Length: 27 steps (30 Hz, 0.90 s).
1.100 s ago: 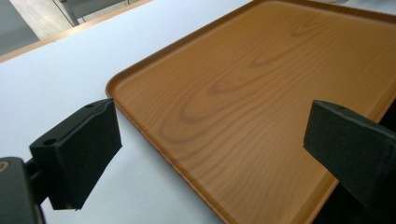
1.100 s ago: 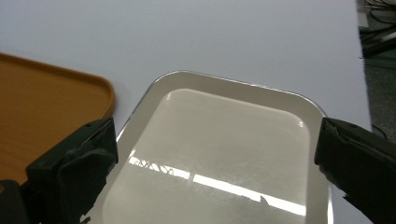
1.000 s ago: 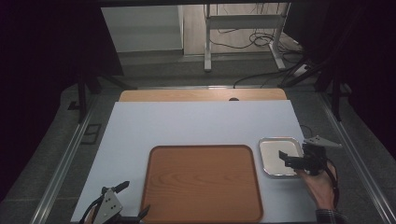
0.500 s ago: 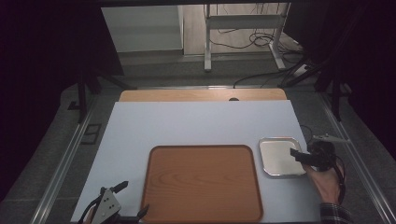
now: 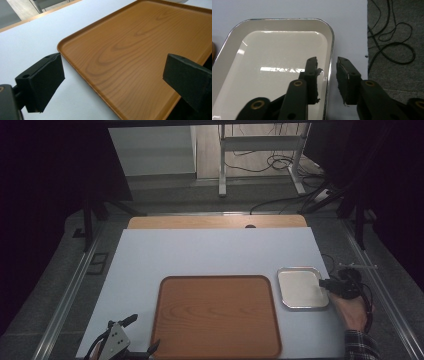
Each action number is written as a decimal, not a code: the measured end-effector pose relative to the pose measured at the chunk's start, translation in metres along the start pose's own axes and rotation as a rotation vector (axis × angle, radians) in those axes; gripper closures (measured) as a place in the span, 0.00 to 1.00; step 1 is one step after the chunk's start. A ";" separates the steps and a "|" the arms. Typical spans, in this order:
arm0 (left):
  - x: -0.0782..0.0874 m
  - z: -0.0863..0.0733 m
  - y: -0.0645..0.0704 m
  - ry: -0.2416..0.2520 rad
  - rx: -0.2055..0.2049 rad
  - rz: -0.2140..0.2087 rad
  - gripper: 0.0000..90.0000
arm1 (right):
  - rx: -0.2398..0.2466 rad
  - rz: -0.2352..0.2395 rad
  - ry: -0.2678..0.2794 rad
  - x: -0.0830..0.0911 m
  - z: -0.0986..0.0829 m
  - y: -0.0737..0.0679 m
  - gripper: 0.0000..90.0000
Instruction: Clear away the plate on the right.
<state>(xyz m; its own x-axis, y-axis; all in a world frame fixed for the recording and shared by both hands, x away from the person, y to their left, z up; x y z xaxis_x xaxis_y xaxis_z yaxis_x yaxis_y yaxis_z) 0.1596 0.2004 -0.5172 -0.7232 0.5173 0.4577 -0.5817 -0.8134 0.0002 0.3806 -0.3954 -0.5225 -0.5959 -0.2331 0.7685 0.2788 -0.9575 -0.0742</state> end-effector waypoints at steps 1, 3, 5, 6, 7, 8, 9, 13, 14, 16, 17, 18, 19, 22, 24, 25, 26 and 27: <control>0.000 0.000 0.000 0.000 0.000 0.000 0.04 | -0.004 0.007 -0.009 -0.001 0.000 0.001 0.81; 0.000 0.000 0.000 0.000 0.001 0.000 0.04 | -0.013 0.018 -0.018 -0.004 -0.001 0.003 0.84; 0.000 0.000 0.000 0.000 0.001 -0.001 0.04 | -0.023 0.021 -0.036 -0.007 -0.002 0.004 0.89; 0.000 0.000 0.000 0.000 0.001 0.000 0.04 | -0.025 0.023 -0.044 -0.008 -0.002 0.004 0.91; 0.000 0.000 0.000 -0.001 0.000 0.000 0.04 | -0.030 0.032 -0.047 -0.009 -0.002 0.005 0.93; 0.000 0.000 0.000 -0.001 -0.001 0.000 0.04 | -0.043 0.041 -0.047 -0.010 -0.003 0.005 0.93; 0.000 0.000 0.000 -0.001 -0.001 0.000 0.04 | -0.060 0.050 -0.051 -0.009 -0.003 0.005 0.94; 0.000 0.000 0.000 -0.001 -0.003 0.001 0.04 | -0.130 0.105 -0.038 -0.007 -0.003 0.009 0.98; 0.000 0.000 0.000 0.000 -0.002 0.001 0.04 | -0.140 0.119 -0.031 -0.006 -0.003 0.009 0.98; 0.000 0.000 0.000 0.000 0.001 0.000 0.04 | -0.150 0.131 -0.020 -0.003 -0.003 0.010 0.98; 0.000 0.000 0.000 0.003 0.005 0.000 0.04 | -0.148 0.122 -0.016 -0.001 -0.002 0.010 0.98; 0.000 0.000 -0.001 0.004 0.009 0.000 0.04 | -0.152 0.119 -0.010 0.000 -0.002 0.010 0.98; 0.001 0.000 -0.001 0.005 0.011 -0.001 0.04 | -0.159 0.123 -0.002 0.002 -0.001 0.010 0.98; 0.001 0.000 -0.001 0.006 0.012 0.000 0.04 | -0.176 0.138 0.025 0.005 0.000 0.010 0.98; 0.001 0.000 -0.001 0.005 0.010 0.001 0.04 | -0.190 0.149 0.045 0.008 0.001 0.008 0.98; 0.001 0.000 -0.001 0.005 0.009 0.001 0.04 | -0.192 0.156 0.051 0.009 0.002 0.008 0.98; 0.001 0.000 0.000 0.005 0.008 0.001 0.04 | -0.194 0.158 0.058 0.010 0.003 0.007 0.98; 0.001 0.000 0.000 0.005 0.008 0.002 0.04 | -0.194 0.163 0.060 0.011 0.003 0.006 0.98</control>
<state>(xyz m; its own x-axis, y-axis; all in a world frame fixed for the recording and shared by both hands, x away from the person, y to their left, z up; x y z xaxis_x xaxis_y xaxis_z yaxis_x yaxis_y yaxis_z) 0.1593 0.2011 -0.5170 -0.7260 0.5173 0.4531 -0.5775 -0.8164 0.0068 0.3777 -0.4034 -0.5124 -0.6001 -0.3914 0.6976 0.2291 -0.9197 -0.3189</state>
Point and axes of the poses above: each handheld gripper's, and its own axes: x roughly backward along the jaws, z roughly out of its top, y roughly to its right, the point moved 4 cm from there along -x, roughly forward along the jaws, and after that the axes turned 6 degrees about x, right-handed, at the moved point
